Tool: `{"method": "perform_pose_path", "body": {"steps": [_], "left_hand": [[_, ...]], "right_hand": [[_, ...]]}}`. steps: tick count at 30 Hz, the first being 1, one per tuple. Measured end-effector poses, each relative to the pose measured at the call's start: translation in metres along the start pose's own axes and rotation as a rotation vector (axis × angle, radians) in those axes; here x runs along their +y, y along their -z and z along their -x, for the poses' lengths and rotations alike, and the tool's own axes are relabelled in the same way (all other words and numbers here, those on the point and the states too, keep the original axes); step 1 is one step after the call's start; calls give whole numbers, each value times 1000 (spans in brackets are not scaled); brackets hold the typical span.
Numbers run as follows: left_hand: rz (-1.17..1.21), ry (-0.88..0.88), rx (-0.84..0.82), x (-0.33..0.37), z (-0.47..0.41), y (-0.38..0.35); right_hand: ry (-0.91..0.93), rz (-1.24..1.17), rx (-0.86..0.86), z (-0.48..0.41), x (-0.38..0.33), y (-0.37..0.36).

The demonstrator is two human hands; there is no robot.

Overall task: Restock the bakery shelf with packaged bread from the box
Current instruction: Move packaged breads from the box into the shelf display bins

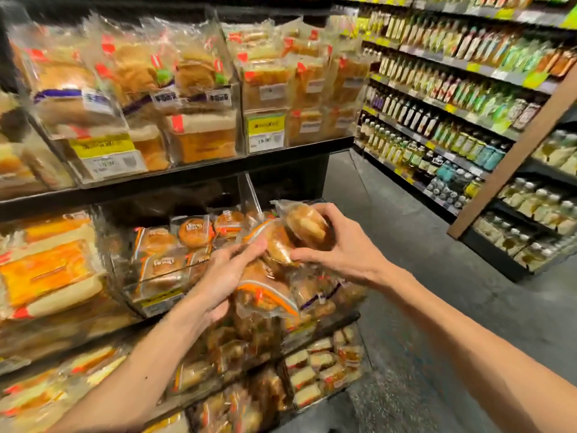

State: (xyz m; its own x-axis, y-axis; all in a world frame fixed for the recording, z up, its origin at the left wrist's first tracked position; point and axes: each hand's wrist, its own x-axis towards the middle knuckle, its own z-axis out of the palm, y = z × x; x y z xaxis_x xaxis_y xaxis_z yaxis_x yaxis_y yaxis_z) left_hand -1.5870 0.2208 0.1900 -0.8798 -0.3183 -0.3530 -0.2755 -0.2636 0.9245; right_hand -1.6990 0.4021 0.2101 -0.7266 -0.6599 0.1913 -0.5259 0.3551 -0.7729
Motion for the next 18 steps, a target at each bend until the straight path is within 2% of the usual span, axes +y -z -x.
{"method": "perform_pose_path", "body": {"steps": [2,4,8,11,14,18], "left_hand": [[-14,-17,35,3,-12,-15],[10,16,62,6,-18,-27],[56,26,157,6,-26,-34],[68,63,185,8,-32,-35],[-40,42,231,12,-36,-30],[-35,42,253,8,-45,-6]], "right_hand": [[-29,-102,11,-21,29,17],[-169,-289,46,-42,52,31],[-474,-748,-135,-76,81,59],[-509,-806,-238,-96,102,63],[-531,-826,-272,-117,117,57],[-529,-552,-181,-140,136,45]]}}
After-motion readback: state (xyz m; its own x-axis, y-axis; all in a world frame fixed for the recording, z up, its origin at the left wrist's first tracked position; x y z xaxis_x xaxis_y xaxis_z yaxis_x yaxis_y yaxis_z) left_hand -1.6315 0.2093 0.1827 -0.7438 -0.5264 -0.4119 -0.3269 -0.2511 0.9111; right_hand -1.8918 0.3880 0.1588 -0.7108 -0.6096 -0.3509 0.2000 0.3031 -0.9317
